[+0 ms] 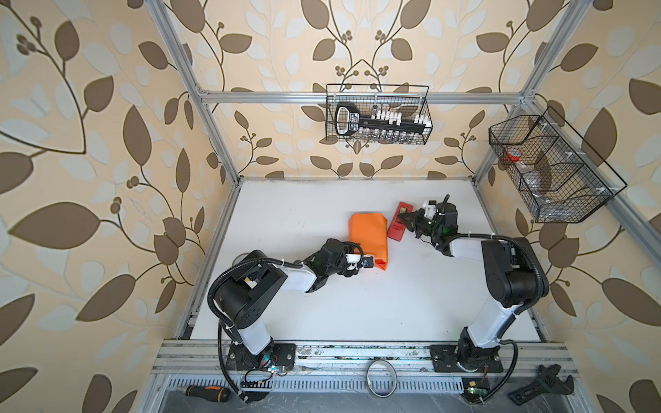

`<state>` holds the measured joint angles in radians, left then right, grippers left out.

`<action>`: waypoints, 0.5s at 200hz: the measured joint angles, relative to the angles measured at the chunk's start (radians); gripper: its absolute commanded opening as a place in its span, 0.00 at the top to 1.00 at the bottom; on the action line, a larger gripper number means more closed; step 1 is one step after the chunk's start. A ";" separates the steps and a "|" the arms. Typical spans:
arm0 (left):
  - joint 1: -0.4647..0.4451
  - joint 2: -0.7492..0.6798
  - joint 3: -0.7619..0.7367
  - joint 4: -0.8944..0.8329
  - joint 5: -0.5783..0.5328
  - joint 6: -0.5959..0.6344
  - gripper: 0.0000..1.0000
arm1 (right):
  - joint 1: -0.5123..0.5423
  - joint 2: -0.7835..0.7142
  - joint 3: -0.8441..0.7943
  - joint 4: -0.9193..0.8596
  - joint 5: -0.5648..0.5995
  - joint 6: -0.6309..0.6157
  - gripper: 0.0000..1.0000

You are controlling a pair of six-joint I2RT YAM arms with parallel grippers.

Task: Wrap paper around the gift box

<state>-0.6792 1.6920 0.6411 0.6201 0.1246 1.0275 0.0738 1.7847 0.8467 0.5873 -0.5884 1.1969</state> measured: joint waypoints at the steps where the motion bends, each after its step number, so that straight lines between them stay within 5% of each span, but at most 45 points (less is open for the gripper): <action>1: 0.000 0.000 0.000 0.000 0.000 0.000 0.33 | 0.000 -0.002 -0.002 0.001 -0.001 0.000 1.00; 100: 0.000 0.000 0.001 -0.002 -0.001 0.000 0.33 | 0.053 -0.135 -0.143 0.019 0.002 0.007 1.00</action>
<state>-0.6792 1.6917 0.6418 0.6178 0.1238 1.0271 0.1265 1.6493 0.7033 0.6067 -0.5869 1.2041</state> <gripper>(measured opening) 0.675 0.047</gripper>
